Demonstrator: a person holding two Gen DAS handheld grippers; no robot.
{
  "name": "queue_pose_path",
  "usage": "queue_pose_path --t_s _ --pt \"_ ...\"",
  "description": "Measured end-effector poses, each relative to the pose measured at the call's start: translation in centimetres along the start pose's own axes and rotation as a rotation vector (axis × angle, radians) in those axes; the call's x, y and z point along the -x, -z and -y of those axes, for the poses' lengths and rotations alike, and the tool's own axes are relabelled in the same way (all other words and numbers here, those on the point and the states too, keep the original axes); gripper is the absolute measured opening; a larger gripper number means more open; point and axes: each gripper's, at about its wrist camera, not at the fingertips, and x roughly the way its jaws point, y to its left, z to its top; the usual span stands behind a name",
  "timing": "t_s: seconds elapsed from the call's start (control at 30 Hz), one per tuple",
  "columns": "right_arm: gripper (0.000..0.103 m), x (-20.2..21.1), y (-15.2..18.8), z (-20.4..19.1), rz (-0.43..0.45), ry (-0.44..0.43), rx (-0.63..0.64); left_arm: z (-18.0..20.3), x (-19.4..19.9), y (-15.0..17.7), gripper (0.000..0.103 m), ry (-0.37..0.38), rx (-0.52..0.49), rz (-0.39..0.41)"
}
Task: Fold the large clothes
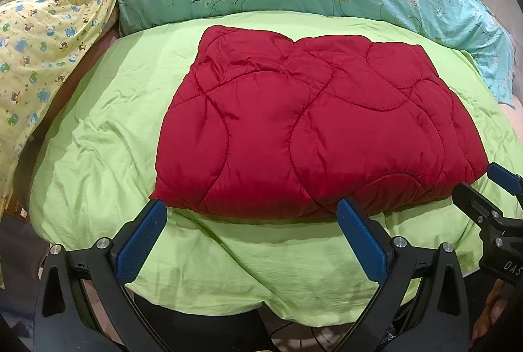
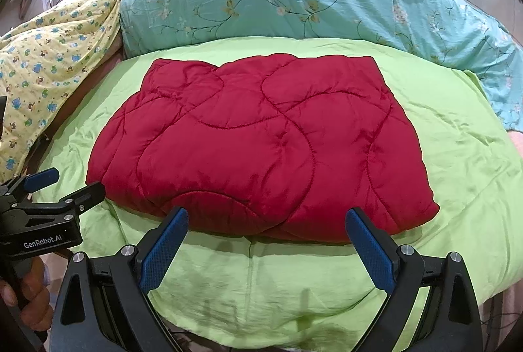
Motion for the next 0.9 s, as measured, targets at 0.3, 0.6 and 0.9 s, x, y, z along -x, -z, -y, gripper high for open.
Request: queue_pose_path --t_s 0.3,0.6,0.9 --pt "0.098 0.16 -0.06 0.07 0.002 -0.006 -0.002 0.03 0.07 0.02 0.103 0.003 -0.007 -0.001" --pt "0.098 0.19 -0.17 0.12 0.001 -0.008 -0.005 0.15 -0.05 0.09 0.103 0.004 -0.013 -0.002" --pt "0.098 0.26 -0.48 -0.01 0.005 -0.012 -0.004 0.12 -0.16 0.11 0.103 0.004 -0.015 -0.001"
